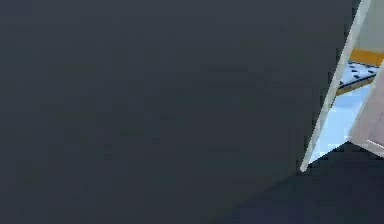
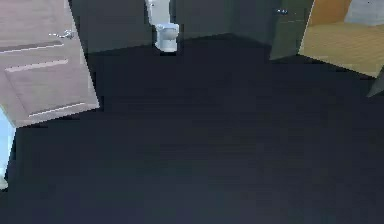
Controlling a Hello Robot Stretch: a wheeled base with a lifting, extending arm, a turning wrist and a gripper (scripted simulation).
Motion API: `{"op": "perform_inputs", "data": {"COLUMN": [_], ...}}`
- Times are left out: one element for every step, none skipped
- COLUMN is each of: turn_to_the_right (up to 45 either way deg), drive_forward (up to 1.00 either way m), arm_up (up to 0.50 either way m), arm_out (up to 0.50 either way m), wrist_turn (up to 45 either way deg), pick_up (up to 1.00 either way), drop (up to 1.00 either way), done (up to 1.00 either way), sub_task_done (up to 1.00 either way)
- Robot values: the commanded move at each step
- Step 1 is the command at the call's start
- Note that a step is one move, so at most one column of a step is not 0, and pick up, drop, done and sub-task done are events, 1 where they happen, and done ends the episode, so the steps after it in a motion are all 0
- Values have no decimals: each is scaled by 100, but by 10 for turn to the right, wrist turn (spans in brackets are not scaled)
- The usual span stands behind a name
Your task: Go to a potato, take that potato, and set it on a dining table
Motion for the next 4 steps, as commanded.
{"op": "perform_inputs", "data": {"turn_to_the_right": [450, 450, 300, 0], "drive_forward": [0, 0, 0, 100], "arm_up": [0, 0, 0, 0], "arm_out": [0, 0, 0, 0], "wrist_turn": [0, 0, 0, 0], "pick_up": [0, 0, 0, 0], "drop": [0, 0, 0, 0], "done": [0, 0, 0, 0], "sub_task_done": [0, 0, 0, 0]}}
